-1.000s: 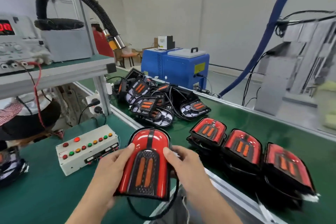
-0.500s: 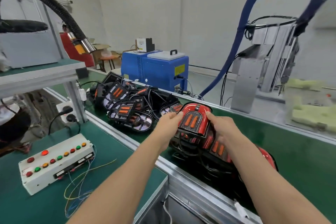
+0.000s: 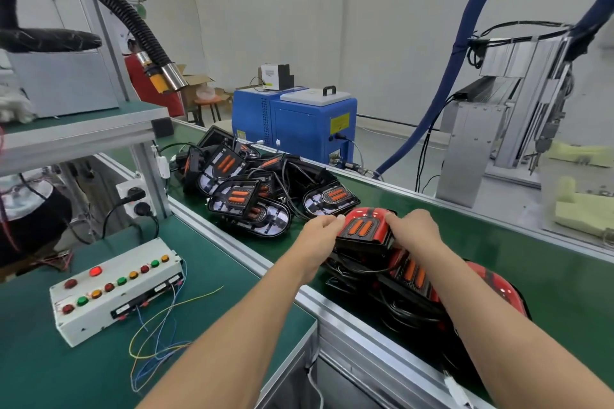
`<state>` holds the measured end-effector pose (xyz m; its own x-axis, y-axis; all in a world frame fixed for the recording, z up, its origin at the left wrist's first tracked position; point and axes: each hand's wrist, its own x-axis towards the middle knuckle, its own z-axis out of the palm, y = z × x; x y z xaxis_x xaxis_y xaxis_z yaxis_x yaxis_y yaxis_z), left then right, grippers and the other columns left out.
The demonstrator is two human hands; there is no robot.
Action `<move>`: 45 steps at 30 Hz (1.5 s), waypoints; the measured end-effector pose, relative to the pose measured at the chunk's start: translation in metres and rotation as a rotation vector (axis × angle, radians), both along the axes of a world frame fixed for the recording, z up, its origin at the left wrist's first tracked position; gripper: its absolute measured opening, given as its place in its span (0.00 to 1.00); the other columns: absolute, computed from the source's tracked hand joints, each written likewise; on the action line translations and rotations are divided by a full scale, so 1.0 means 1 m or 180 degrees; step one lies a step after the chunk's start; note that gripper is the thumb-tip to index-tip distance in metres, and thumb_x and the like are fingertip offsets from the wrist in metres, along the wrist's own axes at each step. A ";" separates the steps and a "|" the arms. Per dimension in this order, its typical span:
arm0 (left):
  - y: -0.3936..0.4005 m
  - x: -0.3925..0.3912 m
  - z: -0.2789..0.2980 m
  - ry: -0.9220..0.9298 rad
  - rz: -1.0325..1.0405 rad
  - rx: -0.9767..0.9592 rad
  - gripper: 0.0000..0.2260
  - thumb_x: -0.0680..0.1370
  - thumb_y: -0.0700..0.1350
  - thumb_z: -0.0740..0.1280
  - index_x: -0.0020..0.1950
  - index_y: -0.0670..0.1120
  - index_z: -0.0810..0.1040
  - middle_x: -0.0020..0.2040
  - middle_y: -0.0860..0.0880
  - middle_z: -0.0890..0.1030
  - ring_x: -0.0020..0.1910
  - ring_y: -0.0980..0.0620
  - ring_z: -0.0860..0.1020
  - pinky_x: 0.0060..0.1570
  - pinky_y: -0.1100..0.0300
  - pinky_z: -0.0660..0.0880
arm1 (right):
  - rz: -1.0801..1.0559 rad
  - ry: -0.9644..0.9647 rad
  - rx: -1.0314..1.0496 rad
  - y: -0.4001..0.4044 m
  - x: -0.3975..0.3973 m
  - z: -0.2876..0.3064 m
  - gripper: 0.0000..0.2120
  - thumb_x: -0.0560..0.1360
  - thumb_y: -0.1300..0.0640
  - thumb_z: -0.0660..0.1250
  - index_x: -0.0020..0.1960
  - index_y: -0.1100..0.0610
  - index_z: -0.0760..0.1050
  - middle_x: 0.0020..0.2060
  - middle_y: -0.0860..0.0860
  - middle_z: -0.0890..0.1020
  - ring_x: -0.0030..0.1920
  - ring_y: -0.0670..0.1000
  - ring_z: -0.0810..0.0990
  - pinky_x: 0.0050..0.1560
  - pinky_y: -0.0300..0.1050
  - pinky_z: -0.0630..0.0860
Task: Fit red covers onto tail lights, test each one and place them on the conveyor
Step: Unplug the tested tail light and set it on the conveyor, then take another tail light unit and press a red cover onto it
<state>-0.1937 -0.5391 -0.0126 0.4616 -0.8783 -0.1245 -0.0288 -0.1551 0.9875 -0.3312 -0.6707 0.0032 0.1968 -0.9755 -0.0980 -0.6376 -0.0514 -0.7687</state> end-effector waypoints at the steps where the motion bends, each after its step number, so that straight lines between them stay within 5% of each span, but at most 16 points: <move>1: 0.001 0.000 0.001 -0.0009 0.0009 0.0007 0.17 0.85 0.55 0.61 0.66 0.46 0.79 0.62 0.50 0.83 0.66 0.50 0.78 0.73 0.48 0.68 | 0.0056 0.0127 -0.0096 0.002 0.000 0.000 0.22 0.78 0.42 0.66 0.36 0.57 0.67 0.30 0.52 0.73 0.29 0.53 0.70 0.32 0.45 0.68; 6: 0.004 0.001 0.003 0.0061 0.0007 0.0004 0.21 0.84 0.57 0.60 0.69 0.45 0.77 0.65 0.47 0.82 0.69 0.47 0.76 0.74 0.44 0.67 | 0.0271 0.0467 -0.0398 0.007 -0.006 0.000 0.21 0.79 0.45 0.63 0.34 0.56 0.65 0.28 0.50 0.69 0.27 0.51 0.67 0.30 0.44 0.63; 14: 0.009 0.001 -0.004 0.0062 0.0004 -0.0043 0.20 0.84 0.58 0.59 0.71 0.49 0.76 0.66 0.53 0.81 0.68 0.52 0.76 0.74 0.46 0.67 | 0.0430 0.0713 -0.0486 0.011 -0.024 0.003 0.26 0.79 0.38 0.62 0.34 0.57 0.69 0.28 0.52 0.73 0.30 0.55 0.73 0.37 0.49 0.75; 16: 0.012 0.001 -0.007 0.0061 0.0105 -0.0115 0.20 0.84 0.58 0.59 0.72 0.50 0.75 0.65 0.56 0.79 0.68 0.54 0.74 0.72 0.50 0.68 | 0.0474 0.0715 -0.0547 0.014 -0.026 0.005 0.27 0.79 0.36 0.60 0.39 0.59 0.76 0.34 0.57 0.80 0.36 0.58 0.80 0.47 0.54 0.80; 18: 0.015 0.003 -0.007 0.0029 0.0191 -0.0198 0.19 0.85 0.57 0.59 0.72 0.51 0.74 0.61 0.60 0.77 0.67 0.56 0.72 0.71 0.54 0.67 | 0.0436 0.0766 -0.0681 0.016 -0.027 0.005 0.30 0.80 0.36 0.58 0.55 0.63 0.80 0.50 0.61 0.84 0.50 0.61 0.83 0.58 0.57 0.78; 20: 0.020 0.004 -0.006 0.0019 0.0283 -0.0296 0.16 0.85 0.57 0.58 0.70 0.54 0.75 0.58 0.64 0.76 0.66 0.57 0.72 0.71 0.54 0.67 | 0.0317 0.0764 -0.0853 0.020 -0.026 0.008 0.32 0.80 0.36 0.58 0.67 0.63 0.75 0.64 0.61 0.79 0.64 0.63 0.76 0.67 0.59 0.73; 23: 0.033 0.011 -0.004 0.0001 0.0556 -0.0458 0.14 0.85 0.56 0.57 0.64 0.55 0.78 0.63 0.59 0.77 0.68 0.56 0.71 0.73 0.52 0.66 | 0.0212 0.0193 -0.1260 0.036 -0.020 0.015 0.29 0.80 0.40 0.61 0.72 0.59 0.73 0.68 0.59 0.75 0.71 0.62 0.69 0.71 0.59 0.67; 26: 0.056 0.023 -0.007 0.0069 0.0967 -0.0623 0.11 0.85 0.52 0.59 0.54 0.57 0.81 0.65 0.54 0.81 0.67 0.56 0.75 0.71 0.52 0.70 | 0.0293 -0.0532 -0.1768 0.070 -0.004 0.021 0.21 0.81 0.45 0.63 0.68 0.57 0.76 0.63 0.53 0.77 0.67 0.55 0.70 0.69 0.53 0.67; 31: 0.119 0.045 -0.018 0.0226 0.1897 -0.0870 0.15 0.86 0.43 0.59 0.50 0.47 0.85 0.50 0.49 0.87 0.52 0.53 0.83 0.52 0.60 0.79 | 0.1034 -0.1505 -0.2025 0.157 0.041 0.011 0.09 0.79 0.55 0.68 0.59 0.53 0.80 0.49 0.46 0.79 0.49 0.42 0.76 0.53 0.32 0.70; 34: 0.169 0.058 -0.029 0.0251 0.2264 -0.0834 0.14 0.86 0.41 0.59 0.50 0.43 0.84 0.46 0.45 0.87 0.46 0.50 0.84 0.46 0.60 0.80 | 0.1638 -0.1770 -0.1534 0.215 0.073 -0.016 0.08 0.79 0.56 0.69 0.57 0.50 0.80 0.43 0.42 0.80 0.45 0.43 0.78 0.45 0.29 0.71; 41: 0.293 0.089 -0.052 0.0281 0.3238 -0.0595 0.13 0.84 0.37 0.59 0.48 0.37 0.83 0.40 0.40 0.84 0.34 0.47 0.82 0.36 0.59 0.77 | 0.3074 -0.1437 0.0015 0.347 0.139 -0.081 0.09 0.79 0.52 0.66 0.46 0.36 0.76 0.38 0.30 0.81 0.42 0.35 0.79 0.43 0.27 0.70; 45: 0.357 0.102 -0.061 0.0057 0.3596 -0.0129 0.12 0.82 0.36 0.61 0.46 0.40 0.84 0.40 0.43 0.86 0.38 0.48 0.83 0.45 0.54 0.80 | 0.3388 -0.1274 0.0473 0.402 0.161 -0.104 0.08 0.80 0.55 0.64 0.46 0.43 0.77 0.33 0.44 0.82 0.29 0.42 0.80 0.35 0.33 0.74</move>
<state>-0.0913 -0.1820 -0.0736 0.9921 0.0374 -0.1199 0.1217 -0.0511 0.9913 -0.1698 -0.2686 -0.1006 0.9584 -0.2798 0.0573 -0.0336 -0.3098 -0.9502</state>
